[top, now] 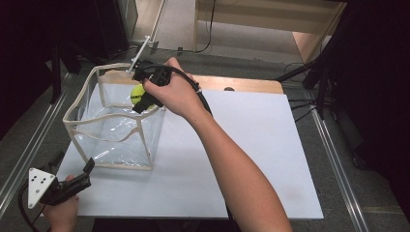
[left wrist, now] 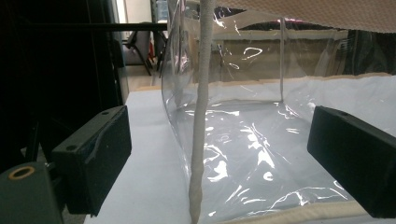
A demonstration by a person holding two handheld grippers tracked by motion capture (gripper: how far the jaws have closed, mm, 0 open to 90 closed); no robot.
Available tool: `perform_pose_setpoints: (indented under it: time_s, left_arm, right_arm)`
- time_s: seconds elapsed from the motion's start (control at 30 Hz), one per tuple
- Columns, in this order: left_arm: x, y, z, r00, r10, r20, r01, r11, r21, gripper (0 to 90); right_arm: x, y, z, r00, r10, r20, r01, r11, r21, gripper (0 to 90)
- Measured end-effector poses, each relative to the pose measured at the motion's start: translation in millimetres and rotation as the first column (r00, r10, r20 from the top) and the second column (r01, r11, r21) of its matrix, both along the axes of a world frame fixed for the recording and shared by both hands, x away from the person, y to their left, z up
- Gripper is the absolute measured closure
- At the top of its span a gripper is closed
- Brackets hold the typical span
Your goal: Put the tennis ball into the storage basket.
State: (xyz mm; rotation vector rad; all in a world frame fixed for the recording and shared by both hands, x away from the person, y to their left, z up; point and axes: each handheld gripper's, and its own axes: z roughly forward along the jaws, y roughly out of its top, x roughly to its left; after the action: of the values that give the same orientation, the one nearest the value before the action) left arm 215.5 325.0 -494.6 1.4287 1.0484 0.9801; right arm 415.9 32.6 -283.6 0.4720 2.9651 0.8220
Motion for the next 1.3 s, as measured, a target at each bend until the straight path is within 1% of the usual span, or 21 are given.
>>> perform_pose_setpoints:
  time_s: [0.3, 0.37, 0.53, 0.6, 0.63, 0.7, 0.73, 0.8, 0.9, 0.97, 1.03, 1.07, 1.13, 1.17, 1.2, 1.23, 1.27, 1.3]
  left_arm:
    - [0.1, -0.1, 0.0, 1.0000, 0.000, 0.000, 0.000, 1.0000, 0.000, 6.8]
    - [0.1, 0.1, 0.0, 1.0000, -0.001, 0.000, 0.001, 1.0000, 0.000, 6.8]
    - [0.1, 0.4, 0.1, 1.0000, 0.000, -0.001, 0.000, 1.0000, 0.000, 6.8]
    - [0.1, 0.4, 0.2, 1.0000, -0.001, -0.001, 0.001, 1.0000, -0.002, 6.8]
    - [0.3, 0.5, 0.2, 1.0000, -0.003, 0.000, 0.003, 1.0000, -0.002, 6.8]
    - [0.3, 0.5, 0.2, 1.0000, -0.003, 0.000, 0.003, 1.0000, -0.004, 6.8]
    - [0.4, 0.4, 0.2, 1.0000, 0.000, 0.000, 0.000, 1.0000, -0.006, 6.8]
    - [0.4, 0.5, 0.2, 1.0000, 0.000, 0.000, 0.000, 1.0000, -0.007, 6.8]
    - [0.2, 0.6, 0.3, 1.0000, 0.001, -0.001, -0.001, 1.0000, -0.008, 6.8]
    - [0.2, 0.6, 0.3, 1.0000, 0.001, -0.001, -0.001, 1.0000, -0.008, 6.8]
    - [0.2, 0.6, 0.3, 1.0000, 0.001, -0.001, -0.001, 1.0000, -0.008, 6.8]
    - [0.3, 0.5, 0.2, 1.0000, 0.002, -0.001, -0.002, 1.0000, -0.008, 6.8]
    - [0.3, 0.5, 0.2, 1.0000, 0.002, -0.001, -0.002, 1.0000, -0.008, 6.8]
    - [0.3, 0.4, 0.2, 1.0000, 0.002, -0.001, -0.002, 1.0000, -0.009, 6.8]
    - [0.3, 0.4, 0.2, 1.0000, 0.002, -0.001, -0.002, 1.0000, -0.009, 6.8]
    - [0.4, 0.4, 0.2, 1.0000, 0.001, 0.000, -0.001, 1.0000, -0.009, 6.8]
    - [0.4, 0.4, 0.2, 1.0000, 0.001, 0.000, -0.001, 1.0000, -0.009, 6.8]
    - [0.4, 0.4, 0.2, 1.0000, 0.000, 0.000, 0.000, 1.0000, -0.007, 6.8]
  right_arm:
    - [9.1, 7.3, -12.6, 0.9999, -0.009, -0.006, 0.009, 1.000, -0.023, 24.2]
    - [11.1, 10.7, -17.3, 0.9999, -0.013, -0.009, 0.013, 0.999, -0.041, 24.1]
    - [13.6, 14.8, -22.5, 0.9998, -0.015, -0.016, 0.014, 0.999, -0.050, 24.1]
    - [14.4, 16.6, -25.2, 0.9998, -0.015, -0.015, 0.014, 0.998, -0.062, 24.0]
    - [14.7, 18.6, -28.1, 0.9998, -0.014, -0.014, 0.013, 0.997, -0.078, 23.9]
    - [14.3, 19.7, -29.5, 0.9996, -0.021, -0.016, 0.020, 0.996, -0.082, 23.8]
    - [14.8, 20.4, -30.8, 0.9997, -0.017, -0.015, 0.016, 0.996, -0.092, 23.8]
    - [15.1, 21.5, -33.8, 0.9998, -0.011, -0.018, 0.009, 0.995, -0.103, 23.6]
    - [14.7, 23.0, -38.3, 0.9995, -0.010, -0.031, 0.006, 0.991, -0.132, 23.1]
    - [14.5, 23.1, -39.2, 0.9995, -0.010, -0.031, 0.006, 0.991, -0.137, 23.0]
    - [14.4, 22.8, -40.1, 0.9995, -0.014, -0.029, 0.009, 0.990, -0.139, 21.7]
    - [14.2, 22.4, -40.0, 0.9994, -0.019, -0.027, 0.015, 0.991, -0.131, 19.2]
    - [13.7, 21.0, -37.2, 0.9997, -0.022, -0.009, 0.021, 0.993, -0.119, 16.6]
    - [12.7, 19.0, -33.1, 0.9997, -0.022, -0.008, 0.021, 0.995, -0.094, 9.3]
    - [12.7, 19.0, -33.1, 0.9997, -0.022, -0.008, 0.021, 0.995, -0.094, 9.3]
    - [12.1, 17.9, -31.0, 0.9998, -0.021, -0.004, 0.021, 0.996, -0.083, 9.3]
    - [9.9, 15.7, -27.2, 0.9993, -0.030, 0.020, 0.032, 0.997, -0.071, 8.2]
    - [9.9, 15.7, -27.2, 0.9993, -0.030, 0.020, 0.032, 0.997, -0.071, 8.2]
